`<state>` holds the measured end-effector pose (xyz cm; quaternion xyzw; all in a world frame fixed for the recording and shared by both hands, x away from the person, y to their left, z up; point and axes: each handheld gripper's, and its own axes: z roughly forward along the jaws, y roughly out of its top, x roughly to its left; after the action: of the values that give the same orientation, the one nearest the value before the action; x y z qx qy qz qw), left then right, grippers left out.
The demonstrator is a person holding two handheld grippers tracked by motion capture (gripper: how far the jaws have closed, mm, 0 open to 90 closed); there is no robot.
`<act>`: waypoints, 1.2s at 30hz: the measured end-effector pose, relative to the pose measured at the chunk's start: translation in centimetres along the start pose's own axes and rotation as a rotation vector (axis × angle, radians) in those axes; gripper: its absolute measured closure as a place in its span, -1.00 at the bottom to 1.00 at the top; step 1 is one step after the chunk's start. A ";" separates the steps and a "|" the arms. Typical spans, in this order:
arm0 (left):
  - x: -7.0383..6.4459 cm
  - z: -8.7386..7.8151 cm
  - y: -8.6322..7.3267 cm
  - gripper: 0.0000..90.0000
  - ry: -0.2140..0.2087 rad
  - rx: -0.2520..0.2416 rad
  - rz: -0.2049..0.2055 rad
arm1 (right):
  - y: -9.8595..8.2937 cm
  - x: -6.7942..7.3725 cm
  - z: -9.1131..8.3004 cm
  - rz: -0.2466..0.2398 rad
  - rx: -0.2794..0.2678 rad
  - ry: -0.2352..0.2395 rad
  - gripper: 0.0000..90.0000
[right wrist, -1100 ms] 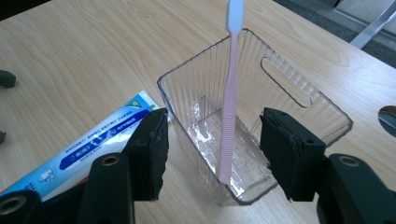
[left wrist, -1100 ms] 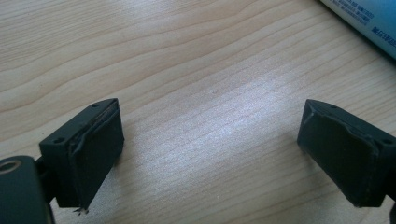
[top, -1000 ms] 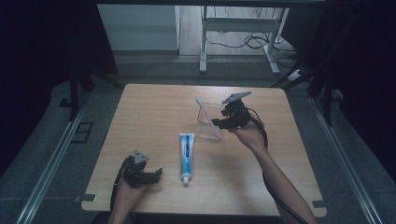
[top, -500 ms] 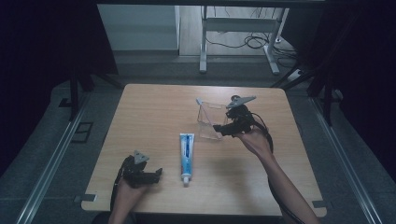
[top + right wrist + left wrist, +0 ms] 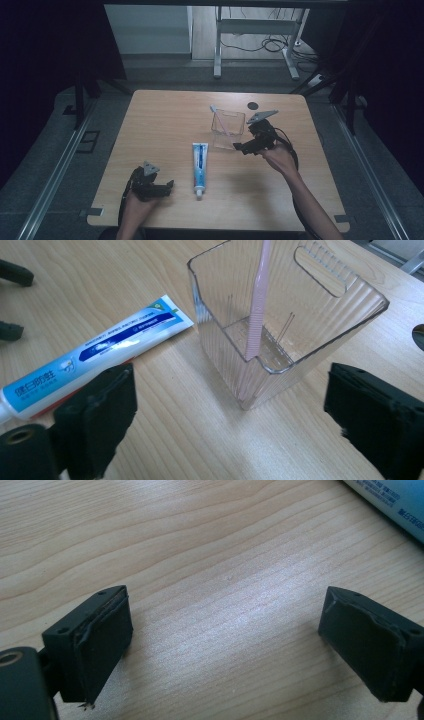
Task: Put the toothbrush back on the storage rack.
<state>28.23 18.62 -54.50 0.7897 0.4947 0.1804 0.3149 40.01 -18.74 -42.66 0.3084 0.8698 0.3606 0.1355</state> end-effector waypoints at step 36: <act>0.0 0.0 0.0 -0.84 0.000 -0.002 -0.001 | -8.0 0.9 -1.9 0.057 -0.011 -0.035 -0.99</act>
<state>28.23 18.61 -54.51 0.7893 0.4948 0.1807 0.3156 34.88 -23.60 -46.99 0.3387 0.8560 0.3638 0.1422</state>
